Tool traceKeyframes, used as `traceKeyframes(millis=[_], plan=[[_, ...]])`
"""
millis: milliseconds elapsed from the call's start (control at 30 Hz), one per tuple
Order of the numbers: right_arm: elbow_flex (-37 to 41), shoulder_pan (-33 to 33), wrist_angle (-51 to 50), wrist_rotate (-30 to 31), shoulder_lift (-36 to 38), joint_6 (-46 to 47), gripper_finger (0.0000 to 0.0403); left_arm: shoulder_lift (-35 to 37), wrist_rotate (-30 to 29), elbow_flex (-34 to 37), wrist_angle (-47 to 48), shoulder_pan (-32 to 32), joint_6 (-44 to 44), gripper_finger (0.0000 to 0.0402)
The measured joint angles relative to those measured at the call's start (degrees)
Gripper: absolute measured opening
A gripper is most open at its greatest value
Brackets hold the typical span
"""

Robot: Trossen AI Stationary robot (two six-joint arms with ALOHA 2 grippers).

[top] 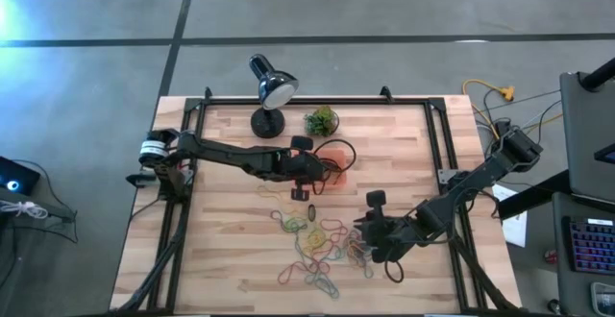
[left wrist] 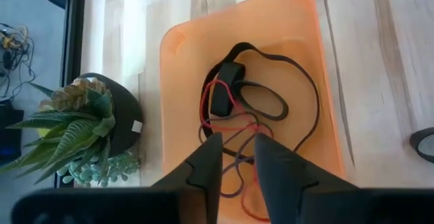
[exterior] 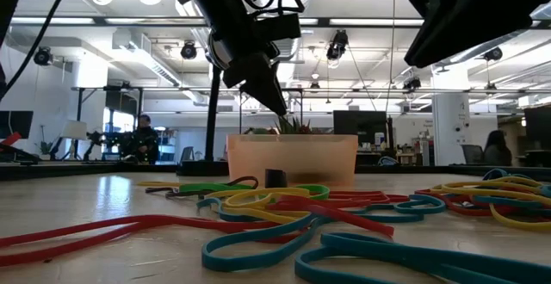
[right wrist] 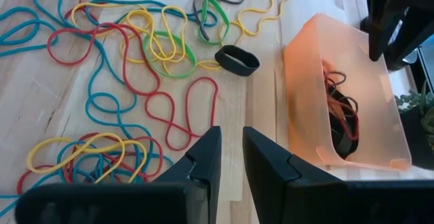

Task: Pick and place rubber bands into bin
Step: Put the black rubber band into the orange bin

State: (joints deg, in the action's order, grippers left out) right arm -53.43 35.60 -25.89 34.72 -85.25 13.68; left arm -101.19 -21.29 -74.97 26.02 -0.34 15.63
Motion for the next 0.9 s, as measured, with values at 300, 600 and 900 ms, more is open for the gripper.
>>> traceKeyframes(millis=[300, 600, 900], plan=[[0.33, 0.01, -12.49, -1.98, 0.0, 13.26, 0.0056, 3.77, -2.26, -0.1, 4.64, -1.95, -0.75, 0.0084], [0.41, 0.06, -15.7, -14.22, -0.11, 14.32, 0.0056, 12.96, -1.55, 0.36, 14.43, -11.62, -13.29, 0.0084], [4.3, 0.14, -13.26, -19.07, -0.11, 13.33, 0.0056, 15.47, -4.32, 5.89, 13.61, -23.75, -23.4, 0.0084]])
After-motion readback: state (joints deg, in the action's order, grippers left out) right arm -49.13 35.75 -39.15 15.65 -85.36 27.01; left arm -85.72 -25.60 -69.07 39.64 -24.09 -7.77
